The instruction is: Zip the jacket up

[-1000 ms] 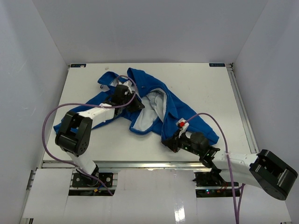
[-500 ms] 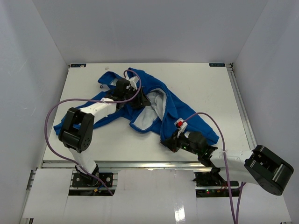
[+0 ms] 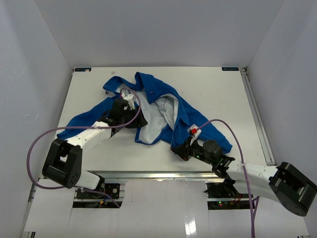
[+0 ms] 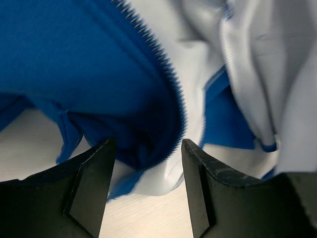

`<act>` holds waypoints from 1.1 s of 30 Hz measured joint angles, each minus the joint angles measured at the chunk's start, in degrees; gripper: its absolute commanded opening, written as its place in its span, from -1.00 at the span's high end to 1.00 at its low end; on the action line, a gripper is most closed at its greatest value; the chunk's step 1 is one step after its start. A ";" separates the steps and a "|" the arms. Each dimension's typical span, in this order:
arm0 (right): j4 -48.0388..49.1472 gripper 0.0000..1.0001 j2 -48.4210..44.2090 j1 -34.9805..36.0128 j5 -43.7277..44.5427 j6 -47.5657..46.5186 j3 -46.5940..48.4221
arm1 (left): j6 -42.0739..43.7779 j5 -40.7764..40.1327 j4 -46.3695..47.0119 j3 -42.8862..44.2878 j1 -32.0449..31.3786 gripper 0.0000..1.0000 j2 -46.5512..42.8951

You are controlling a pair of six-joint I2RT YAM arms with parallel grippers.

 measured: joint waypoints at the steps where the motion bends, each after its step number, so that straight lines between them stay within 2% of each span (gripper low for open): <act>1: -0.49 0.85 -0.60 -0.01 0.01 0.00 0.00 | -0.04 -1.19 -0.62 -1.52 0.00 -0.33 -0.99; 10: -3.07 0.84 -4.49 0.00 0.39 0.00 0.00 | -1.92 -5.46 -0.24 -12.75 0.00 -0.32 -13.02; 16: -4.08 0.85 -5.10 -0.02 0.39 0.00 0.00 | -4.27 -4.10 1.94 -19.22 0.00 -0.30 -14.74; 23: -4.43 0.84 -5.97 0.00 0.35 0.03 0.00 | -7.49 -0.92 2.55 -24.88 -0.39 -0.26 -23.10; 30: -4.77 0.84 -6.93 -0.02 0.35 0.07 0.00 | -9.75 2.25 5.22 -26.07 -1.01 0.16 -23.36; 33: -4.73 0.85 -7.16 0.00 0.37 0.06 0.00 | -10.34 4.55 6.27 -25.12 -1.12 0.19 -21.61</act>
